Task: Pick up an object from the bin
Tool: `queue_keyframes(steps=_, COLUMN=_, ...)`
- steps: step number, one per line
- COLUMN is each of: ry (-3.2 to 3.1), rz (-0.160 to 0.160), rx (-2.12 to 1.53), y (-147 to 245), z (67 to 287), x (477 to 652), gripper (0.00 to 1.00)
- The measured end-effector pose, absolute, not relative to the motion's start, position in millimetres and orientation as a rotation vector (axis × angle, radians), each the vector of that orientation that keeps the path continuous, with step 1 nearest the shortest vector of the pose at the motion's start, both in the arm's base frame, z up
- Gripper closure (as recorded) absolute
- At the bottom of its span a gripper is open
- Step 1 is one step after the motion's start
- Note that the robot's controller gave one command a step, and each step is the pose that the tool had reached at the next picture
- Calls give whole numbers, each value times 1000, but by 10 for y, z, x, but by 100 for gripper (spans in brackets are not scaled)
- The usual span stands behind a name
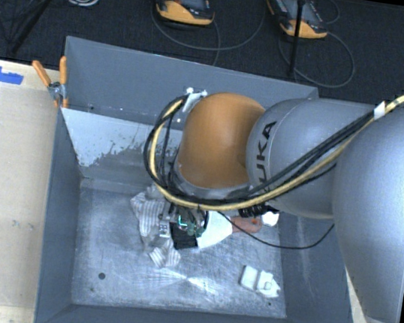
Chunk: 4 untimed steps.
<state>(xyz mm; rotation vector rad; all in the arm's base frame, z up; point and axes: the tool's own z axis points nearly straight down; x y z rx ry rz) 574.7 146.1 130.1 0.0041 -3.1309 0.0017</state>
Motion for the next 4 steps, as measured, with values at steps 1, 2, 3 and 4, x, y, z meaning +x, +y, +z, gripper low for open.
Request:
queue_keyframes(steps=1, ry=-3138, rz=0, rx=0, y=1457, z=1345, x=5767, gripper=0)
queue_keyframes(steps=2, ry=-3135, rz=-7, rx=276, y=775, z=814, x=5800, gripper=100)
queue_keyframes(steps=3, ry=-3135, rz=-7, rx=276, y=775, z=814, x=5800, gripper=100)
queue_keyframes(steps=4, ry=-3120, rz=-1, rx=376, y=800, z=2049, x=5709, gripper=100)
